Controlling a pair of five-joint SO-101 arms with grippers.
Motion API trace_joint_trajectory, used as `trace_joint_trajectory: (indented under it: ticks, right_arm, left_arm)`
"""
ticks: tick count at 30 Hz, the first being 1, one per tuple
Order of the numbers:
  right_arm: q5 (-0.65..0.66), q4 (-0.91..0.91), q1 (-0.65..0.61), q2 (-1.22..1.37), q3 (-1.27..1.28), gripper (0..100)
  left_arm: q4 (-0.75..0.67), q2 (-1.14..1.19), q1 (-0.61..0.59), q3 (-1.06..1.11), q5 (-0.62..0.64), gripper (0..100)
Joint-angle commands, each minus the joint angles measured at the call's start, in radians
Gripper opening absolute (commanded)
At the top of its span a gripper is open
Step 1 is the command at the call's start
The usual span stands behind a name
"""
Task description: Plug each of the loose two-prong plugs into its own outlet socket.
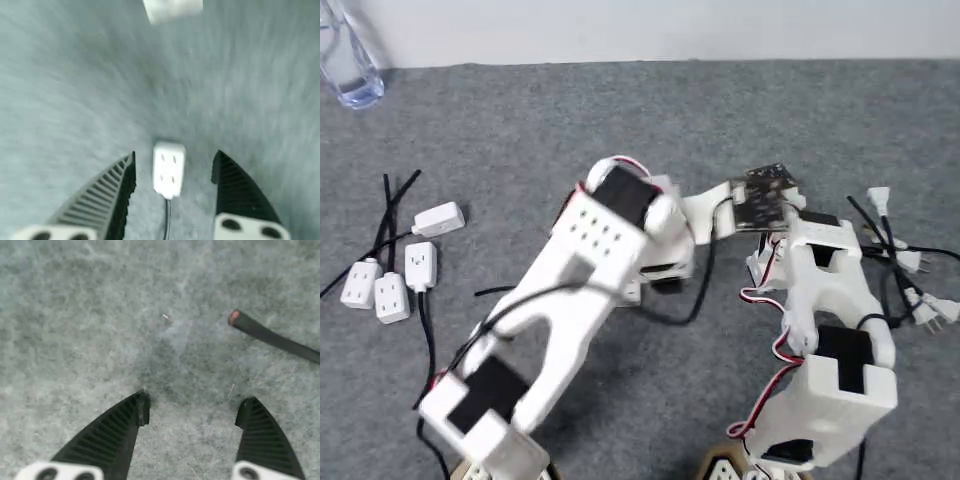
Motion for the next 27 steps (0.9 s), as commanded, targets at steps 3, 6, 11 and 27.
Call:
trace_joint_trajectory:
  ticks: [3,6,11,27]
  right_arm:
    - [-0.009,-0.024,-0.016,-0.035,0.003,29.1]
    - [-0.006,-0.012,-0.016,-0.045,-0.002,29.1]
    - [-0.002,0.209,0.03,-0.137,-0.13,29.2]
    - [0.439,0.45,0.547,-0.232,-0.255,23.2]
  left_arm:
    - [0.044,-0.304,-0.04,-0.163,0.353,24]
    - [0.057,-0.414,-0.173,-0.162,0.494,24]
    - [0.086,-0.571,-0.516,-0.018,0.565,24]
    - [-0.746,-1.157,-0.798,1.5,0.531,24]
